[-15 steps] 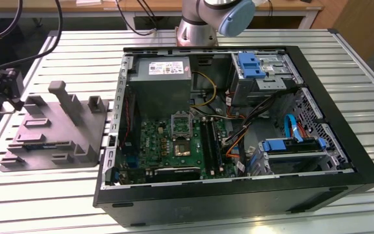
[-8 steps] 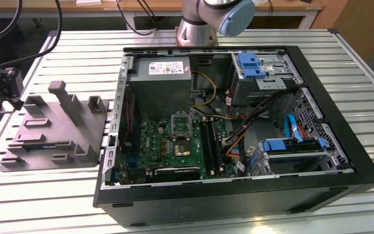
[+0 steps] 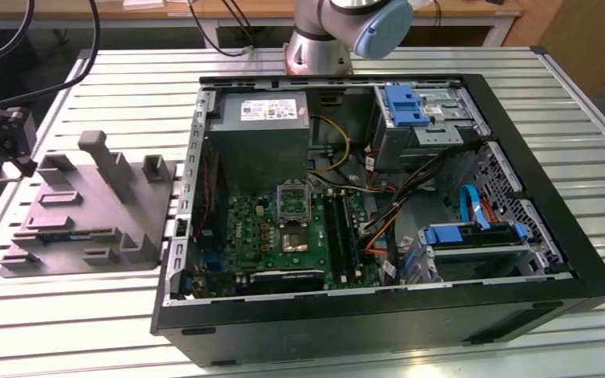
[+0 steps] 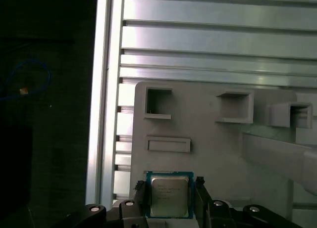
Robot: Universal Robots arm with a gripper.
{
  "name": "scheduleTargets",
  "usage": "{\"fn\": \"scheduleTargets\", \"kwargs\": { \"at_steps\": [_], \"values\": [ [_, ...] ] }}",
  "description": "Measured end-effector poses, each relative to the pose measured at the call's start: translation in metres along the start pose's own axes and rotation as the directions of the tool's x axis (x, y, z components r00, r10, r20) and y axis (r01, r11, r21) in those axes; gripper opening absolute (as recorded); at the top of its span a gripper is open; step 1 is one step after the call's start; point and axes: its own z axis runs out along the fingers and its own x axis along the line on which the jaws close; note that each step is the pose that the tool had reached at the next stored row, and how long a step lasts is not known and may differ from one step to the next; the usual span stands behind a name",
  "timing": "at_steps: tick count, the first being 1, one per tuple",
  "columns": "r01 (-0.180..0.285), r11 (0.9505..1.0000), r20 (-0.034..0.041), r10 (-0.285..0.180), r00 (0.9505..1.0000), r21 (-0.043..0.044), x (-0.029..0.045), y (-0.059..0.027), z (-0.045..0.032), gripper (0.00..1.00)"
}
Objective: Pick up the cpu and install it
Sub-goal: 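Pick up the cpu and move it towards the insertion slot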
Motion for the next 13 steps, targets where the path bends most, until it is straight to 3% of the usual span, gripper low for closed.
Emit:
{"fn": "scheduleTargets", "kwargs": {
  "at_steps": [13],
  "values": [
    [0.0,1.0,0.0001,0.0,1.0,0.0,0.0,0.0002,-0.0059,0.47]
  ]
}}
